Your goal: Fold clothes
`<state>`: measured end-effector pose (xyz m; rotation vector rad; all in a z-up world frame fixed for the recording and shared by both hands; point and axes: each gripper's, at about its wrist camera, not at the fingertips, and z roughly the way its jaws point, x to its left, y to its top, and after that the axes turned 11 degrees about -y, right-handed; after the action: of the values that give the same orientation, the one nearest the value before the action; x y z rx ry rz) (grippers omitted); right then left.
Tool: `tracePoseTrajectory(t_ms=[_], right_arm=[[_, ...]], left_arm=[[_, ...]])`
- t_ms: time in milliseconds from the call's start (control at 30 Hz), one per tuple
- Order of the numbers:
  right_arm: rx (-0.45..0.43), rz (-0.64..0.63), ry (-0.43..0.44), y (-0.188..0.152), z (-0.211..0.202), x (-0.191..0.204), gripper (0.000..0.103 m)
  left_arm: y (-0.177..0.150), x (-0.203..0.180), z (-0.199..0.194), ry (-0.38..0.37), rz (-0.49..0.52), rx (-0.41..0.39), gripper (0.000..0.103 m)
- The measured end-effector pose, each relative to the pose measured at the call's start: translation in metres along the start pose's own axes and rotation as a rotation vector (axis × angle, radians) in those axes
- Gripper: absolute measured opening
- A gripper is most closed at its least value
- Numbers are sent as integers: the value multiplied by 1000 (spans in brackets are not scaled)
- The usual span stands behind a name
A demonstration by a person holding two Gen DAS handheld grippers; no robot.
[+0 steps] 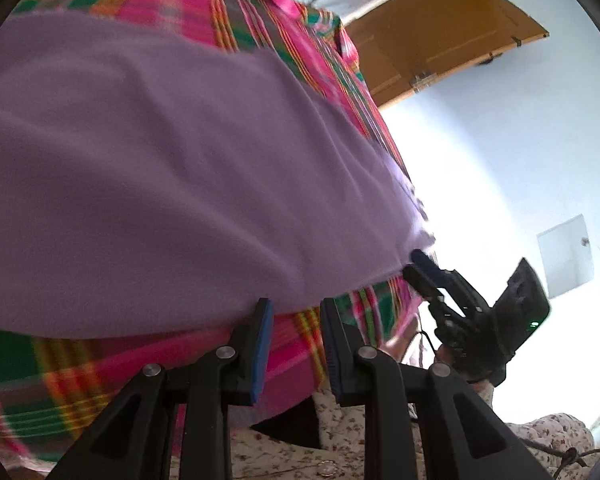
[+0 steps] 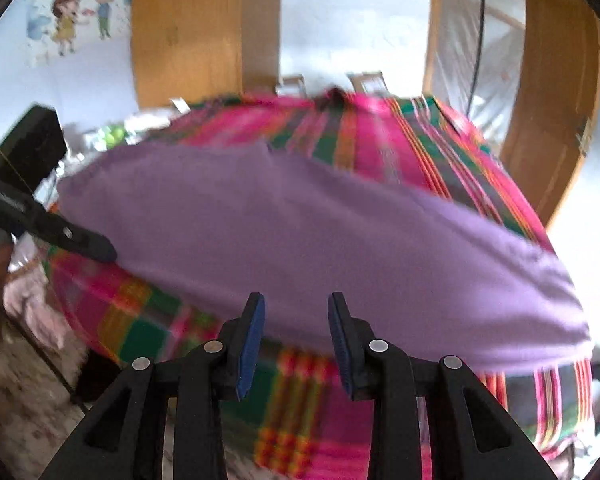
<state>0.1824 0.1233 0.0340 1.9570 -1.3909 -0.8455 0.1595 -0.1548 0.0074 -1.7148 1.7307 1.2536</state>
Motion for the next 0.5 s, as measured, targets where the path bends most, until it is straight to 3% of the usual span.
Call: tracePoseTrajectory(t_ms=[167, 300, 433, 500], right_arm=[[11, -22, 52, 18, 25, 23, 34], [78, -31, 64, 15, 42, 41, 34], [100, -28, 42, 8, 41, 49, 34], [106, -25, 34, 6, 39, 50, 34]], left_arm=[[4, 10, -37, 61, -22, -138, 26], [4, 26, -53, 167, -53, -208, 27], [-4, 31, -56, 212, -61, -217, 27], [-8, 34, -62, 200, -66, -222, 27]])
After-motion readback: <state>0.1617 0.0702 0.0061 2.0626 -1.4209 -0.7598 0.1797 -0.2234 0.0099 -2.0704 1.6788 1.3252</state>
